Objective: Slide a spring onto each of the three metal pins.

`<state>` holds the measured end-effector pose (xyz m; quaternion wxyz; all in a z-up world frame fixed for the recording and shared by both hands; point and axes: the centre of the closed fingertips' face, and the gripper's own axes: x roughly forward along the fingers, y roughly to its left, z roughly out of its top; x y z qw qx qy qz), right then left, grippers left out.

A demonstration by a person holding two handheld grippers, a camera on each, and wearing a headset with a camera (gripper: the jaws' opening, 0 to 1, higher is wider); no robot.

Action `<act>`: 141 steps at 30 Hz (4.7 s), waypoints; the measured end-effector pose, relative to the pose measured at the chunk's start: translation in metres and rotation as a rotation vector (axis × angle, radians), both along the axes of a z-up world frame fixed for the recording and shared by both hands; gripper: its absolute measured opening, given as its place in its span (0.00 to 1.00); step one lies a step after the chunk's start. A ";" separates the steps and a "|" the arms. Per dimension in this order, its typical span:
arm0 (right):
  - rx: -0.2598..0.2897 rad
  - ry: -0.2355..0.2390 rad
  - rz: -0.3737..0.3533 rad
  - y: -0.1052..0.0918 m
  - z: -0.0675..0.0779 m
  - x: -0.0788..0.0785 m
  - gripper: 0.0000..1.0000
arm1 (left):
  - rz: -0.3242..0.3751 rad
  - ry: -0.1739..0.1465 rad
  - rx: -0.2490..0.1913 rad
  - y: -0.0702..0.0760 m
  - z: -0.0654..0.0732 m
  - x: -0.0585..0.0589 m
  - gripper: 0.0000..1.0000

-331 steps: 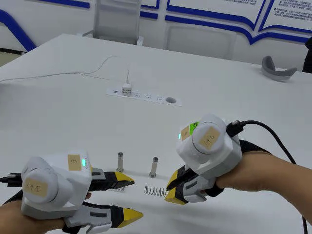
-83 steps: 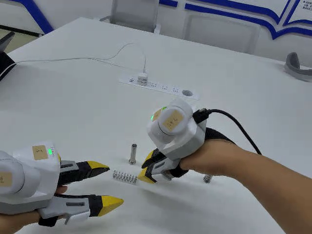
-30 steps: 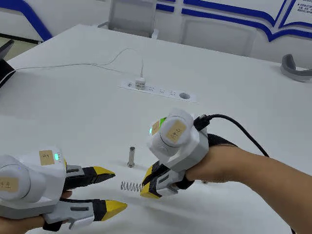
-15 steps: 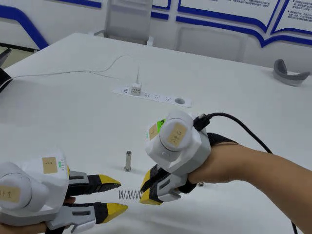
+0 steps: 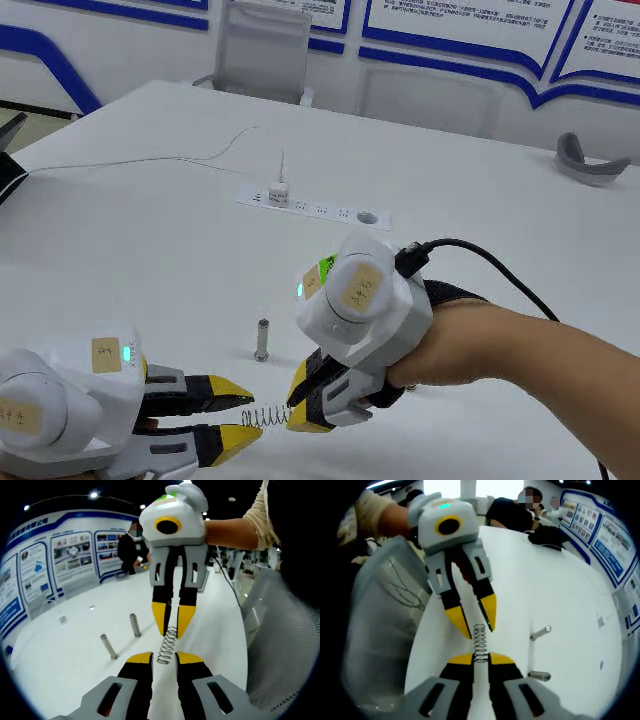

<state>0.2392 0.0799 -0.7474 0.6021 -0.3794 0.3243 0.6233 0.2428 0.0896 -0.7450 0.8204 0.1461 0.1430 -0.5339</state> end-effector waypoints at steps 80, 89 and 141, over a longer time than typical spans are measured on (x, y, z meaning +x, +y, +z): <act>0.126 -0.063 -0.042 0.030 0.045 0.020 0.12 | 0.112 0.022 -0.075 0.019 0.005 0.016 0.28; 0.126 -0.076 -0.065 0.026 0.049 0.032 0.12 | 0.148 0.034 -0.080 0.025 0.005 0.018 0.36; 0.104 -0.081 -0.214 0.035 0.034 0.107 0.12 | 0.205 0.078 -0.099 0.041 -0.005 0.019 0.54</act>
